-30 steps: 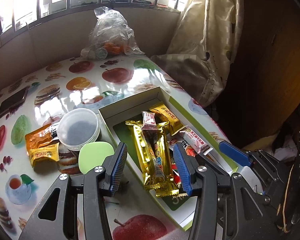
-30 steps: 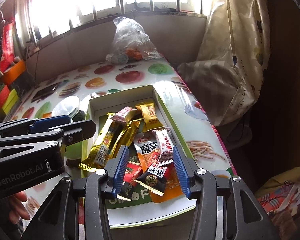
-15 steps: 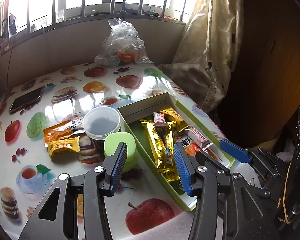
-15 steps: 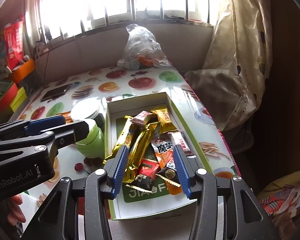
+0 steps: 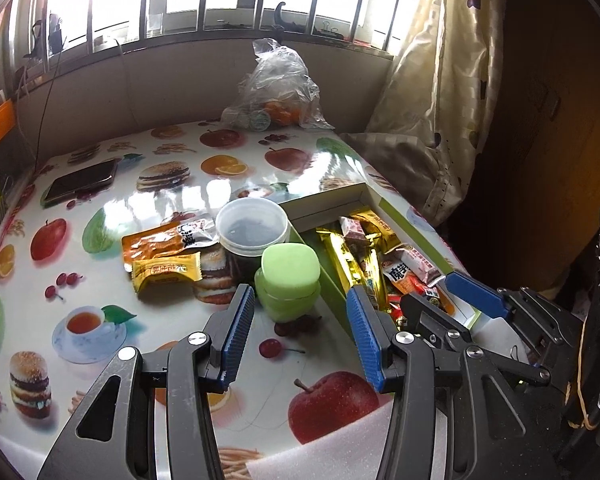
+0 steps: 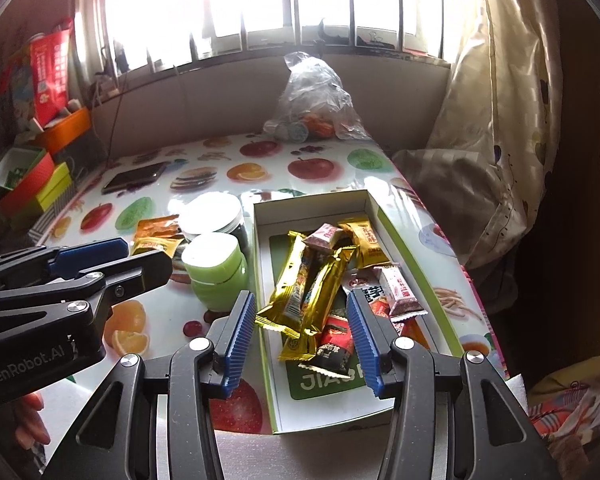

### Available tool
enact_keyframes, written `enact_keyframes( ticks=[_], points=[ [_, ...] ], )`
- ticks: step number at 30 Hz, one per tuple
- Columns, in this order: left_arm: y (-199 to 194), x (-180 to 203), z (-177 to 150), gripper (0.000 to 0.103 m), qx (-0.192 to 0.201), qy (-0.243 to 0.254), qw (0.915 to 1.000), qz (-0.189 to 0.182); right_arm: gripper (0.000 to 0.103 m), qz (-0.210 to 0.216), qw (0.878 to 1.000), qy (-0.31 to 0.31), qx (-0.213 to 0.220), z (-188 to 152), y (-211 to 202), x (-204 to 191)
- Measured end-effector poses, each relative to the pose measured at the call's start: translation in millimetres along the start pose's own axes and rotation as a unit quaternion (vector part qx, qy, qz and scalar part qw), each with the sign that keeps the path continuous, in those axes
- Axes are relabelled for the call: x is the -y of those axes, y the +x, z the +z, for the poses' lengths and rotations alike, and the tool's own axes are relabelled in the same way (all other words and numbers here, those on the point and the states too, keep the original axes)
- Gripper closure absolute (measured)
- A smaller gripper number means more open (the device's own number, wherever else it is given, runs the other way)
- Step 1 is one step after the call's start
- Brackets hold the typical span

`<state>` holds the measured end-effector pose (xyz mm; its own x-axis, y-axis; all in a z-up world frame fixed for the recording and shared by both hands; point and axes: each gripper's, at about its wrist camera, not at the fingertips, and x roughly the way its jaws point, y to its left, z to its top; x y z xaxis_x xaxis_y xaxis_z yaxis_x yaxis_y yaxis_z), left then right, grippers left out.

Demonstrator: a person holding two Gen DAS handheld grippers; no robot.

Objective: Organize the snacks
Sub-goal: 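Move both grippers back toward the remaining snacks on the table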

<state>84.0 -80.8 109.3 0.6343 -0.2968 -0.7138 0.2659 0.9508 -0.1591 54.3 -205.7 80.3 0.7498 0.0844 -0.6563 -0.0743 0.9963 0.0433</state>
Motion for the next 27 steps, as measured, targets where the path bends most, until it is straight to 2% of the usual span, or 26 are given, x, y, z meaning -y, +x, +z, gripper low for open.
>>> enact_keyframes(
  ticks=[11, 19, 22, 25, 27],
  points=[
    [-12, -66, -18, 0.054, 0.001, -0.050, 0.9982, 0.035, 0.056, 0.045, 0.998, -0.043, 0.005, 13, 10, -45],
    [-16, -118, -24, 0.054, 0.004, -0.091, 0.9943, 0.055, 0.056, 0.076, 0.994, -0.083, -0.014, 26, 36, -89],
    [-16, -135, -28, 0.054, 0.002, -0.104, 0.9924, 0.067, 0.056, 0.091, 0.991, -0.099, -0.027, 30, 52, -107],
    [-12, -154, -32, 0.054, -0.004, -0.121, 0.9900, 0.073, 0.056, 0.128, 0.983, -0.125, -0.040, 33, 68, -127],
    [-9, -166, -35, 0.054, -0.007, -0.132, 0.9885, 0.075, 0.056, 0.137, 0.979, -0.140, -0.055, 35, 81, -141]
  ],
)
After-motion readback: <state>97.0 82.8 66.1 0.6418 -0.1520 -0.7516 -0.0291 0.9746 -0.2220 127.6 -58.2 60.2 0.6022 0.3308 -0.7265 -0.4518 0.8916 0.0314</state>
